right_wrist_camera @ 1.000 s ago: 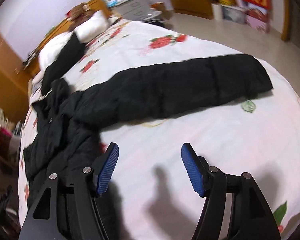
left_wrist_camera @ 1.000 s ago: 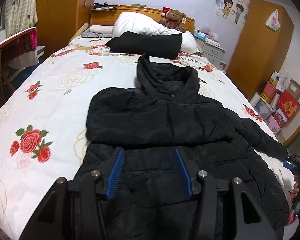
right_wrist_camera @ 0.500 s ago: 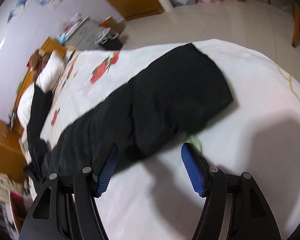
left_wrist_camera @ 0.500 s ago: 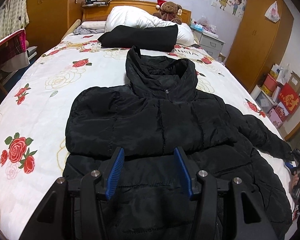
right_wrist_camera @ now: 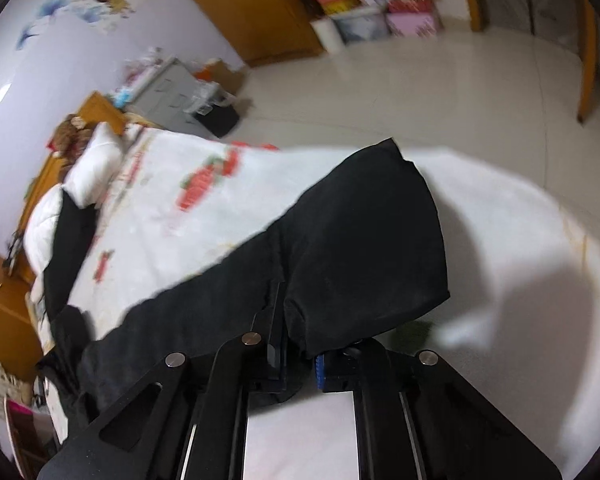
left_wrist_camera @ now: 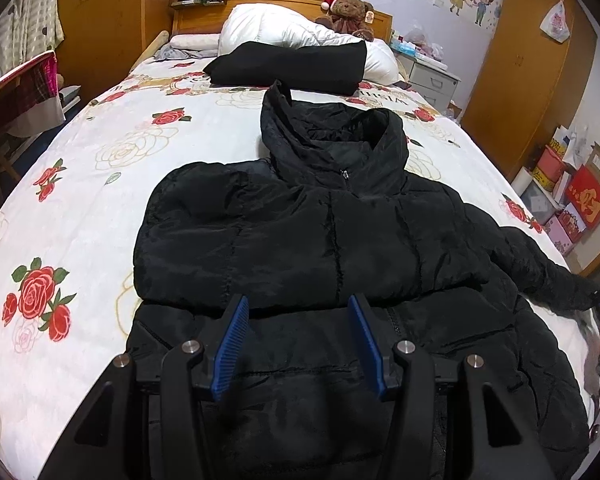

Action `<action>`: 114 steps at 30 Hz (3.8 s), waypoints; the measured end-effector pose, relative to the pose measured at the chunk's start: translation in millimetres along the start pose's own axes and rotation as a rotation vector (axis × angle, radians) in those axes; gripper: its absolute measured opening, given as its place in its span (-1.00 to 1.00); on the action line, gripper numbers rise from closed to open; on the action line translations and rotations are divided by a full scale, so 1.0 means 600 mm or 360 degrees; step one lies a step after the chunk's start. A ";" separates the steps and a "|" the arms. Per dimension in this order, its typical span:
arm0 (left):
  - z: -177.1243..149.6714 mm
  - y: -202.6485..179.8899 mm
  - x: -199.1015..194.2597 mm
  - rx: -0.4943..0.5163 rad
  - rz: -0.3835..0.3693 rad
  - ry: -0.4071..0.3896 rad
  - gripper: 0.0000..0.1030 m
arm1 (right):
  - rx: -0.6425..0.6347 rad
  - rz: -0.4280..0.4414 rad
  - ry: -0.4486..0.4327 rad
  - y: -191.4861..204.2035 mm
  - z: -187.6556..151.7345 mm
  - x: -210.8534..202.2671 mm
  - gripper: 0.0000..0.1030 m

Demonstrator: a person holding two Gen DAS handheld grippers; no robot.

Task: Fold large clothes
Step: 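Fold the grasped sleeve across the jacket body with the right tool, then grasp the jacket hem with both tools side by side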

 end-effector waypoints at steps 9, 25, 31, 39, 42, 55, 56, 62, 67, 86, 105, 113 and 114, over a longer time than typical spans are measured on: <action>-0.011 0.031 -0.040 -0.0073 -0.0066 -0.0065 0.05 | -0.0513 0.0250 -0.0199 0.231 -0.023 -0.160 -0.85; -0.040 0.153 -0.071 -0.0285 -0.0103 -0.0141 0.05 | -0.1323 0.0423 0.0232 0.612 -0.321 -0.021 -0.85; -0.053 0.194 -0.054 -0.0360 -0.0100 -0.0122 0.05 | -0.1464 0.0331 0.0513 0.664 -0.428 0.115 -0.79; -0.054 0.210 -0.032 -0.0377 -0.0115 -0.0073 0.05 | -0.1616 0.0266 0.0777 0.661 -0.521 0.212 0.06; -0.042 0.197 -0.034 -0.0357 -0.0143 -0.0074 0.05 | -0.1638 0.0411 0.0816 0.662 -0.519 0.182 0.34; 0.085 0.014 0.056 -0.0123 -0.0465 0.0103 0.52 | -0.1368 0.0398 0.0426 0.531 -0.345 0.052 0.34; 0.091 0.003 0.079 -0.0118 -0.0455 0.0142 0.52 | -0.1336 0.0374 0.0414 0.522 -0.335 0.055 0.34; 0.107 -0.034 0.156 -0.0077 -0.0367 0.0211 -0.56 | -0.1205 0.0223 0.0364 0.451 -0.279 0.069 0.24; 0.112 -0.013 0.104 -0.0051 -0.0315 0.0045 -0.85 | -0.1167 0.0165 0.0342 0.435 -0.257 0.079 -0.31; 0.102 0.040 0.197 -0.0051 -0.0152 0.0120 -0.80 | -0.1334 -0.0144 0.0511 0.476 -0.268 0.243 -0.66; 0.186 0.120 0.179 -0.0016 0.0182 -0.0003 -0.54 | -0.1327 -0.0064 0.0314 0.506 -0.205 0.213 -0.59; 0.175 0.144 0.248 -0.0058 0.0209 0.0035 -0.57 | -0.1341 -0.0193 0.0328 0.491 -0.213 0.277 -0.59; 0.178 0.144 0.242 -0.0060 0.0210 0.0046 -0.57 | -0.1359 -0.0217 0.0324 0.495 -0.215 0.272 -0.59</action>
Point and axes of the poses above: each gripper's, at about its wrist camera, not at the fingertips, and x roughly the way its jaws point, y to its left, z to its top, the point moved 3 cm from there along x, roughly the way its jaws point, and after that the axes turned 15 degrees about y, right-handed, at the moved point
